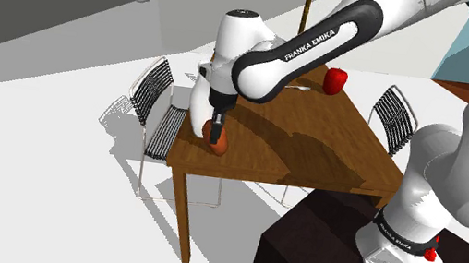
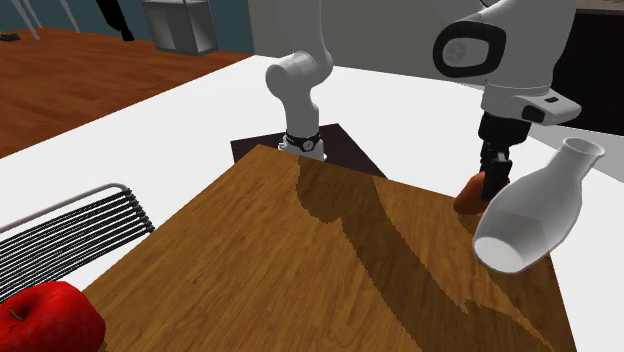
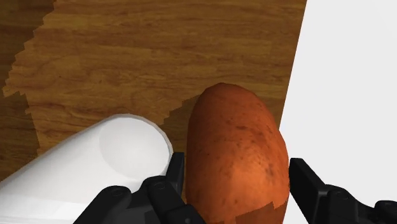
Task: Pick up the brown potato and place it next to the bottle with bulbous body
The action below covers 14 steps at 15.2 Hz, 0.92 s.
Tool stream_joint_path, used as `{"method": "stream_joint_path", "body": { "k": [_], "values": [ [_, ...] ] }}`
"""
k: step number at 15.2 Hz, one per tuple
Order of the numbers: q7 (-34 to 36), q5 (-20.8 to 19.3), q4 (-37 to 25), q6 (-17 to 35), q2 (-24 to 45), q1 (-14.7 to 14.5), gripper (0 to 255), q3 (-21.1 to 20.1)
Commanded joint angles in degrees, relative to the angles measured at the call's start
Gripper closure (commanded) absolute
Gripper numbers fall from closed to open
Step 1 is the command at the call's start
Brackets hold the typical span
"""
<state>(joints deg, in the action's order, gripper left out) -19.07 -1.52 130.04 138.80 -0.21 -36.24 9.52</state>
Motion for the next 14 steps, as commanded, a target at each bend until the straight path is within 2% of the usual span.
{"method": "stream_joint_path", "body": {
  "k": [1,9,10,14],
  "values": [
    [-0.15,0.2,1.42,1.83,1.51,0.08,255,0.08],
    [-0.14,0.2,1.42,1.83,1.52,0.14,255,0.02],
    [0.06,0.22,1.17,1.97,1.89,0.04,0,-0.08],
    [0.55,0.25,0.94,2.38,2.56,-0.21,0,-0.32]
  ]
}}
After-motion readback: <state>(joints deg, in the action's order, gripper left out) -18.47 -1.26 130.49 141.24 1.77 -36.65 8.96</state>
